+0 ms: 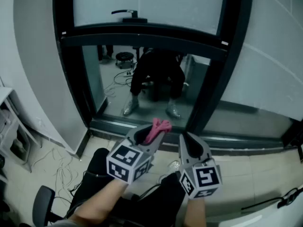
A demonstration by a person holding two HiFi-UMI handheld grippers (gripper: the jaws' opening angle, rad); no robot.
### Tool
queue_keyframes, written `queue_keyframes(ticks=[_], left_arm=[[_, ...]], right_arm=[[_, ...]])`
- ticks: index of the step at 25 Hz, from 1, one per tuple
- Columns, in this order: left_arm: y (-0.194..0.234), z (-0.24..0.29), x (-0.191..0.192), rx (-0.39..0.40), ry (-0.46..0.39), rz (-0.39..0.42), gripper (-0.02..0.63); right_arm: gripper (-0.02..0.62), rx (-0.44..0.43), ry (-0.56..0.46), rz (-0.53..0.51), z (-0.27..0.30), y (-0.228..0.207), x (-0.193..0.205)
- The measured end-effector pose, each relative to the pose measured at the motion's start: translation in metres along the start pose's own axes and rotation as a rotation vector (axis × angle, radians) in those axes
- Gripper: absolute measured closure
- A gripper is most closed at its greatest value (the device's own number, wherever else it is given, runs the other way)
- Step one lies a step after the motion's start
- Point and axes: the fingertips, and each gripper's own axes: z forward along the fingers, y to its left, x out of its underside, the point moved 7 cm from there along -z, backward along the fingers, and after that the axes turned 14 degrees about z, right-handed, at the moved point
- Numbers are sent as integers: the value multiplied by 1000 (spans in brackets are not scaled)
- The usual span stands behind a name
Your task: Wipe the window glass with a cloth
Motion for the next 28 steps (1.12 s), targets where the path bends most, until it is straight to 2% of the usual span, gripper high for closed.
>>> queue_keyframes(ticks=[6,10,16,23,28], left_arm=[[1,15,4,29,14,10,483],[10,25,-4,24,6,40,483],[24,47,-7,33,2,48,483],[54,103,-3,45,-8,42,483],[65,146,-6,77,-32,55,483]], right_arm=[[561,60,-63,6,-7,-17,-3],[561,110,-64,5,-5,-31,-5],[561,125,-44,-9,23,-46,-14],[561,138,-16,6,69,-75,-16],[561,190,-37,33,82,-97,-19]])
